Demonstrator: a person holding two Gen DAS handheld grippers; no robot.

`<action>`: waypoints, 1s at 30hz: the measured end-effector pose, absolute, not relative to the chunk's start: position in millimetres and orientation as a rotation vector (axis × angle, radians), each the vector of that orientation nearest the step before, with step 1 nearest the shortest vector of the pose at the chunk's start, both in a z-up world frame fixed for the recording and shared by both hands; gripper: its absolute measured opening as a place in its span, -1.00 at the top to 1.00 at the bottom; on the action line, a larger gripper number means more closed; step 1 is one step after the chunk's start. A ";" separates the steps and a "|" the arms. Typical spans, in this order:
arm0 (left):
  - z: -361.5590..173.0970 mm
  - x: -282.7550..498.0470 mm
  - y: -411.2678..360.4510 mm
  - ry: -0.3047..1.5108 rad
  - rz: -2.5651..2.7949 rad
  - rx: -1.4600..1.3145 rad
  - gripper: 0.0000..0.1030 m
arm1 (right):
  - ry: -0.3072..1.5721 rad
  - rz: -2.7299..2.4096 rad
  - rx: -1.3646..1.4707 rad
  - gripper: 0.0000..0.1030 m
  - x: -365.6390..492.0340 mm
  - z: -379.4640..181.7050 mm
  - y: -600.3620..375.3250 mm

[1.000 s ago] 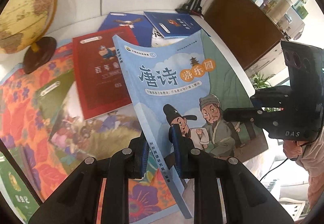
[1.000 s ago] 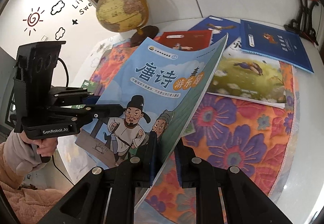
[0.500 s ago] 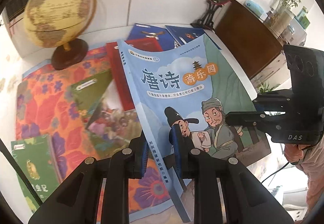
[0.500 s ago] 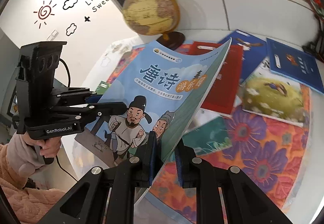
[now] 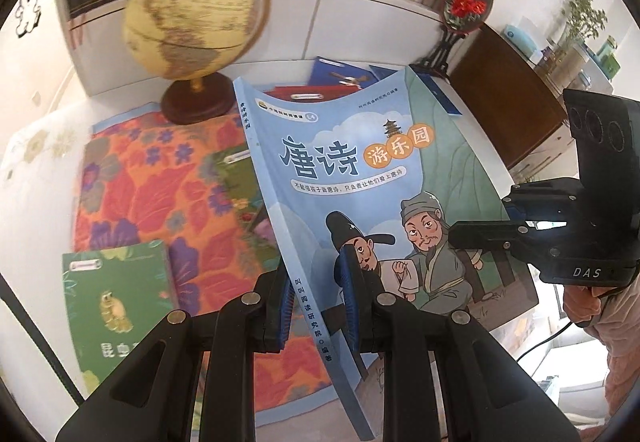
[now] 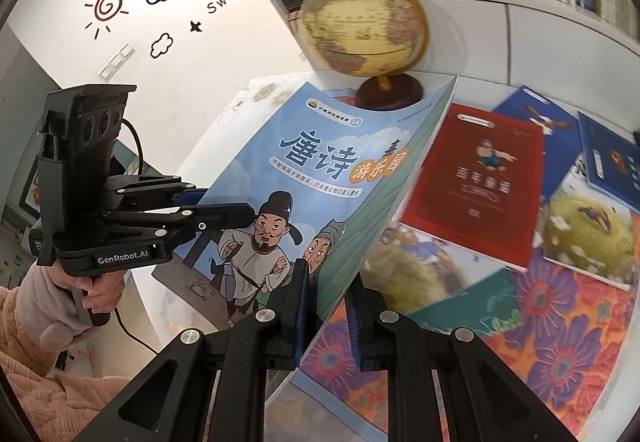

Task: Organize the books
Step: 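Lift the light-blue book and carry it toward the wall, then stand the light-blue book upright against the green book and open the right gripper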

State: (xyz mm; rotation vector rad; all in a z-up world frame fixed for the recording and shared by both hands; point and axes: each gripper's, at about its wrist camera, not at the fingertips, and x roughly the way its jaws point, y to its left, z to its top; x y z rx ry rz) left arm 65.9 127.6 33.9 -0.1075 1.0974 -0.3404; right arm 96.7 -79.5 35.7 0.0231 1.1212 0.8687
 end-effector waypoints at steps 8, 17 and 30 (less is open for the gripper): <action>38.5 49.4 168.7 1.092 -0.306 -0.117 0.64 | 1.131 0.910 0.006 0.68 90.7 38.8 -34.9; 38.6 46.4 217.6 1.103 -0.279 -0.137 0.63 | 1.135 0.935 0.016 0.68 88.3 36.4 12.7; 8.8 39.2 296.6 1.160 -0.193 -0.209 0.63 | 1.191 0.919 0.023 0.67 78.5 11.2 94.0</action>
